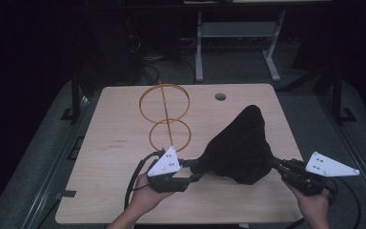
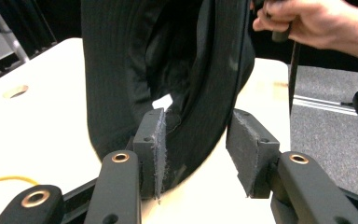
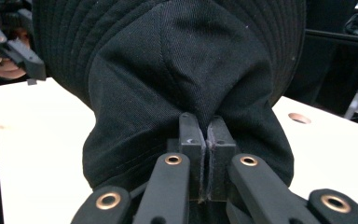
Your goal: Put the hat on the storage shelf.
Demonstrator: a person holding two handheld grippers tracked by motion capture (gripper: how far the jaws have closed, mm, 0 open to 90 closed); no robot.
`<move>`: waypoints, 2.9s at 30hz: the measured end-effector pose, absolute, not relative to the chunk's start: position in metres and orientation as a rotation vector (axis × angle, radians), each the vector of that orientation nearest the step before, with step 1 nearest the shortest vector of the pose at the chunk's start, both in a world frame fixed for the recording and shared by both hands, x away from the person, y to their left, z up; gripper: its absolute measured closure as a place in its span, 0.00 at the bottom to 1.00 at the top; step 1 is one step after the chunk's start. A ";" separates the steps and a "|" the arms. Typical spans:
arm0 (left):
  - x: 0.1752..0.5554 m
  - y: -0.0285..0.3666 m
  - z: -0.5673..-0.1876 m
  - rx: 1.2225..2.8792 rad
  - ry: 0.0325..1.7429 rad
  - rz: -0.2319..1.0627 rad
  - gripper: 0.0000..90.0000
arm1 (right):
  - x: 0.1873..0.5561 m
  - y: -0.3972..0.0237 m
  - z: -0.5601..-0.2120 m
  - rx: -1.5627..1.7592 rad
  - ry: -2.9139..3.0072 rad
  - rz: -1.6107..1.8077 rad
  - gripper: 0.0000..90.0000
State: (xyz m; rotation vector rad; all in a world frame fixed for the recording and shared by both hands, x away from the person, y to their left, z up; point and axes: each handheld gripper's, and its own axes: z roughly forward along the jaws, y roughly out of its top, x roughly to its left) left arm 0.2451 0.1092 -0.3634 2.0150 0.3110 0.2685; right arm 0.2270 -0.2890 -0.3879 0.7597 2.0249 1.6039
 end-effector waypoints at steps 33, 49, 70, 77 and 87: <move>0.250 0.161 -0.410 2.040 0.481 0.269 0.55 | 0.254 -0.288 -0.333 0.842 2.038 1.566 0.98; 0.255 0.172 -0.416 2.023 0.512 0.271 0.50 | 0.270 -0.279 -0.307 0.862 2.066 1.556 0.98; 0.261 0.171 -0.421 2.049 0.498 0.272 0.47 | 0.291 -0.264 -0.264 0.870 2.070 1.573 0.98; 0.261 0.174 -0.421 2.041 0.503 0.266 0.46 | 0.301 -0.256 -0.253 0.878 2.067 1.599 0.98; 0.262 0.175 -0.421 2.040 0.503 0.266 0.46 | 0.315 -0.248 -0.240 0.883 2.063 1.620 0.98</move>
